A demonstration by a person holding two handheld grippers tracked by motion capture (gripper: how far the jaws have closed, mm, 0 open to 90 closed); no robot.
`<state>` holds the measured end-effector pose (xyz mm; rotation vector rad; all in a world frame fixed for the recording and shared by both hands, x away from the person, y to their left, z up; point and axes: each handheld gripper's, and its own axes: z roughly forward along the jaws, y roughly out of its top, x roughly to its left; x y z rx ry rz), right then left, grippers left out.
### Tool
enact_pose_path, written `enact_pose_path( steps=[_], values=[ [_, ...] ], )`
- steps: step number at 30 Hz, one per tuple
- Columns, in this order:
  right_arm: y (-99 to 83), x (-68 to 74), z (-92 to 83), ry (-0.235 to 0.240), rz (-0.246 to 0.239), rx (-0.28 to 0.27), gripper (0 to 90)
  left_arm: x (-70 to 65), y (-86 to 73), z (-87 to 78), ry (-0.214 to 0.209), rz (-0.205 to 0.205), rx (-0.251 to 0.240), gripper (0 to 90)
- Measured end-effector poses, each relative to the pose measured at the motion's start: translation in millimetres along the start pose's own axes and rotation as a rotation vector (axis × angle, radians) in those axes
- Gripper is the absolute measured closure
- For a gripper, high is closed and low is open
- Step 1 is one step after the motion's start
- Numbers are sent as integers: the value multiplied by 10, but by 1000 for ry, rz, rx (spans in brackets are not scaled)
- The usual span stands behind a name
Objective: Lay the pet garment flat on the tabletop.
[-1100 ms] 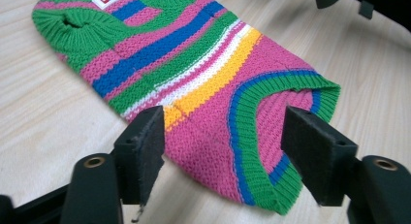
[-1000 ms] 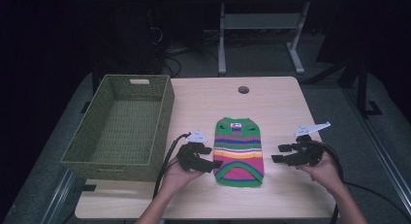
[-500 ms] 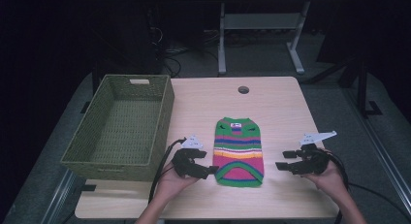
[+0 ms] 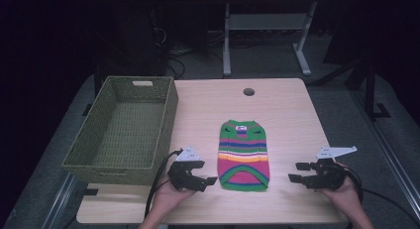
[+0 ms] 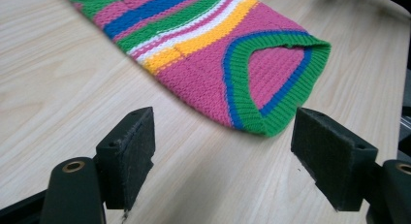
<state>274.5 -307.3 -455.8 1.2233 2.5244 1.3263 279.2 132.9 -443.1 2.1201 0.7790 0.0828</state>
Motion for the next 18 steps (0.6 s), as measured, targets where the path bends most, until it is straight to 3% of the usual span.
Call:
enact_pose_path(
  steps=[6,10,13,18],
  values=[
    [-150,88,-101,-15,-11,-9,332,-78,-84,-62,3,23,7,236],
    [-240,134,-155,-18,-9,-27,323,-102,-143,-95,-2,1,6,231],
    [-293,135,-199,-23,-12,-41,320,-124,-220,-109,-2,11,7,233],
    [-383,137,-226,-50,-16,-36,312,-149,-299,-71,-1,23,42,232]
  ],
)
